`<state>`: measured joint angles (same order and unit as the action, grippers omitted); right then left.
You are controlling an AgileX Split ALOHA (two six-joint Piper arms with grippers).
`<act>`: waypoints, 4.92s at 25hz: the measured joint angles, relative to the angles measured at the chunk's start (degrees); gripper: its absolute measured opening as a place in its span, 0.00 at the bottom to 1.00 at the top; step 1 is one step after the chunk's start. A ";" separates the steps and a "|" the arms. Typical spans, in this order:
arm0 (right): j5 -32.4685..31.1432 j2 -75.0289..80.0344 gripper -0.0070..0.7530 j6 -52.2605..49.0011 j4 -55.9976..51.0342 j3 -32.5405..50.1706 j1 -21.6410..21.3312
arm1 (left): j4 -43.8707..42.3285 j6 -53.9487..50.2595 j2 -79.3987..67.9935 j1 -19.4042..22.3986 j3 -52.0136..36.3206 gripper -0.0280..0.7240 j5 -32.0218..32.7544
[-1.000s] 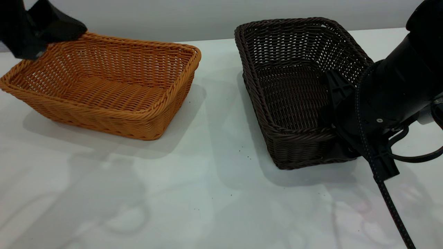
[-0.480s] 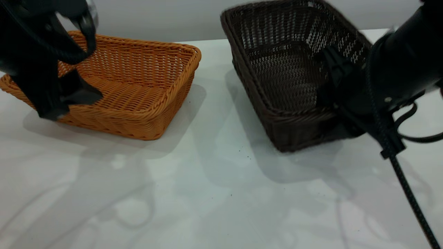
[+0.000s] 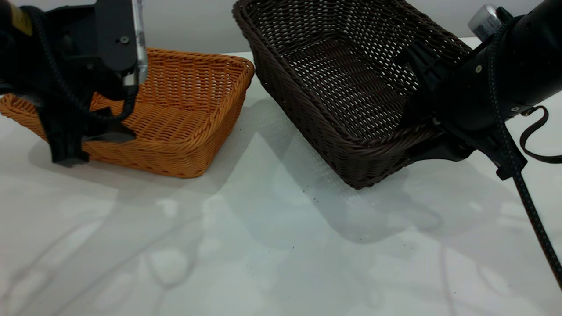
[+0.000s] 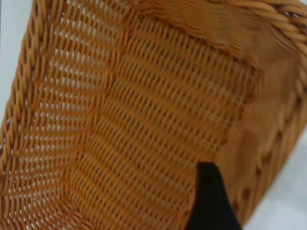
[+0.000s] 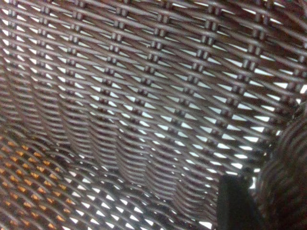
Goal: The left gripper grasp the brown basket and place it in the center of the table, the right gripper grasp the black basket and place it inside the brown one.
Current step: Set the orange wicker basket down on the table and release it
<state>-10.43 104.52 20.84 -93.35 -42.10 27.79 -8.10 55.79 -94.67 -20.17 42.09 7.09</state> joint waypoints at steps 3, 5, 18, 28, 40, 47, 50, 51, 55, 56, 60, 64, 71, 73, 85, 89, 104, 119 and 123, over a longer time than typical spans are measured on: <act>-0.51 -0.08 0.32 0.57 -0.11 0.00 0.00 | 0.00 0.00 -1.39 0.00 1.49 0.58 1.97; -0.02 -0.26 0.32 -0.34 -0.59 0.00 -0.08 | -0.05 0.00 -2.23 0.10 1.78 0.58 3.34; -4.11 -4.40 0.32 -0.34 7.14 0.05 -11.55 | -0.35 2.78 -2.65 8.01 1.78 0.58 6.87; -5.50 -4.34 0.32 0.00 10.78 0.10 -11.88 | -2.81 7.11 -5.12 10.24 1.78 0.56 5.81; -4.86 -4.34 0.32 3.09 11.08 0.05 -11.88 | -10.07 7.26 -11.88 10.31 1.85 0.55 -2.75; -4.62 -4.34 0.32 5.01 11.02 0.05 -11.88 | -11.95 7.26 -14.75 10.31 3.18 0.43 -7.98; -4.62 -4.34 0.32 5.75 11.02 -0.08 -11.88 | -12.01 7.26 -14.81 10.31 3.18 0.29 -10.70; -4.62 -4.34 0.32 5.75 11.02 -0.07 -11.88 | -12.24 7.39 -14.81 10.31 3.18 0.24 -11.88; -5.00 -5.20 0.32 5.75 11.23 -0.07 -13.11 | -11.74 7.10 -14.81 10.37 3.18 0.16 -11.99; -5.17 -5.82 0.32 5.75 11.17 -0.07 -13.87 | -12.06 7.40 -14.81 10.37 3.18 0.16 -11.43; -8.53 -8.56 0.32 6.23 12.71 -0.07 -17.69 | -12.22 7.36 -14.81 10.24 3.00 0.16 -9.50; -15.03 -10.84 0.32 6.95 16.56 -0.07 -21.84 | -12.22 7.49 -14.68 10.19 2.20 0.16 -7.70; -24.17 -11.53 0.32 7.74 23.47 -3.77 -26.71 | -10.34 6.16 -14.49 6.28 2.20 0.16 -3.12; -27.75 -11.53 0.32 7.53 26.11 -5.88 -26.71 | -8.68 5.64 -14.49 4.19 2.20 0.16 -3.07; -35.36 -11.53 0.31 4.01 34.49 -16.32 -26.65 | 3.09 5.31 -14.04 -11.09 2.20 0.16 -2.59; -35.76 -11.48 0.31 3.75 35.91 -16.32 -26.65 | 6.64 5.06 -14.04 -16.06 2.54 0.16 -2.62; -37.95 -11.53 0.31 4.64 36.62 -16.32 -26.65 | 12.55 0.71 -13.98 -24.69 3.46 0.16 -5.10; -38.36 -11.53 0.31 5.57 36.90 -16.32 -26.65 | 12.45 -5.37 -18.22 -27.95 7.55 0.16 -4.33; -38.36 -11.53 0.31 5.68 36.95 -16.32 -26.65 | 12.86 -6.80 -19.48 -28.88 9.98 0.16 -3.59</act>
<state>-48.79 93.00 26.52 -56.40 -58.42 1.14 4.76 48.99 -114.15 -49.04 52.07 3.50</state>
